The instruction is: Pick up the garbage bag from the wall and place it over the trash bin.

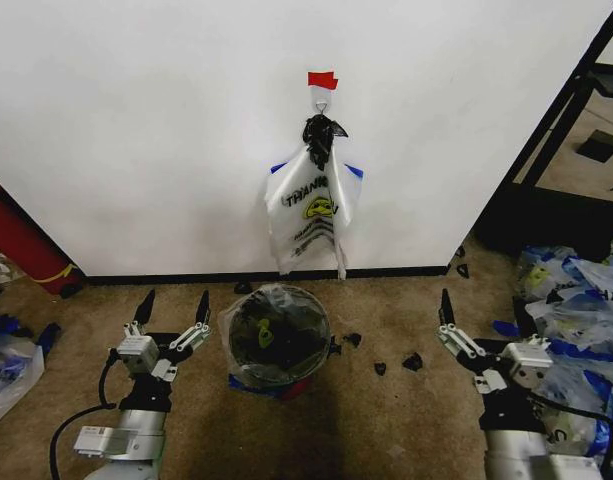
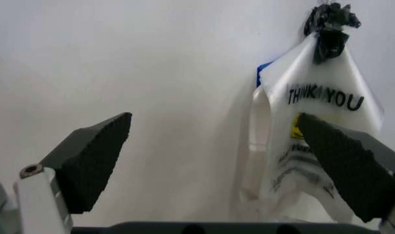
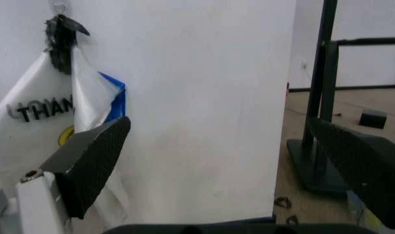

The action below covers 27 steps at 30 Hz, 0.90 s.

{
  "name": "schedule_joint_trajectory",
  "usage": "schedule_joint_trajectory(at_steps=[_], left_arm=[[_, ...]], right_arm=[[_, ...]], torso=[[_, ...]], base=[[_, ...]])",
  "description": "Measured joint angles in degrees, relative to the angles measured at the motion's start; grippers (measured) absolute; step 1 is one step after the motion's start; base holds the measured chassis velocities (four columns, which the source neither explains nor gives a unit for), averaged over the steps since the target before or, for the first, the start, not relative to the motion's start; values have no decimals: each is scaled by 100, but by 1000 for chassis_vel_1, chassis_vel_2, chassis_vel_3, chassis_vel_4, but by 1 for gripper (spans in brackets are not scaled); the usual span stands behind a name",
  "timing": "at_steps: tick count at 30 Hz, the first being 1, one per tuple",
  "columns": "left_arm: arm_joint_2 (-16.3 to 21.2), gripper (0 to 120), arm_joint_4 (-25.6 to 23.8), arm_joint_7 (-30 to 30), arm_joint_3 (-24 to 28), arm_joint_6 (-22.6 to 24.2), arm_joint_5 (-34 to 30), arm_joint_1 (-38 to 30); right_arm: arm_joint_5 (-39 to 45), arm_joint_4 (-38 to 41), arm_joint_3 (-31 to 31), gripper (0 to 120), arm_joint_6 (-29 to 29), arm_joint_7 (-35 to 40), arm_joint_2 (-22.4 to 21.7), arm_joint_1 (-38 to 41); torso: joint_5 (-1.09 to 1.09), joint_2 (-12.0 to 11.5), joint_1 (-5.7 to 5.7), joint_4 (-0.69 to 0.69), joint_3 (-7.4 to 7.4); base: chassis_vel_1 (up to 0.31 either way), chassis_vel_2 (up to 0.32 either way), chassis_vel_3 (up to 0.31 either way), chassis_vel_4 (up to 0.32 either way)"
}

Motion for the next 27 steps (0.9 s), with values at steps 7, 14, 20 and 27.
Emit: schedule_joint_trajectory(at_steps=[7, 14, 20, 27], left_arm=[[-10, 100, -6, 0, 14, -70, 12, 10], [-10, 100, -10, 2, 17, -72, 15, 12], [-10, 100, -12, 5, 19, -72, 17, 12], [-10, 100, -15, 7, 19, -72, 17, 12]], right_arm=[[203, -89, 99, 100, -52, -29, -31, 42], [199, -93, 90, 100, -56, -20, -29, 45], [192, -94, 84, 100, -59, -17, -28, 45], [187, -94, 81, 100, -61, -15, -28, 45]], torso=[[0, 0, 0, 0, 0], [0, 0, 0, 0, 0], [0, 1, 0, 0, 0], [0, 1, 0, 0, 0]], base=[[0, 0, 0, 0], [0, 0, 0, 0], [0, 0, 0, 0], [0, 0, 0, 0]])
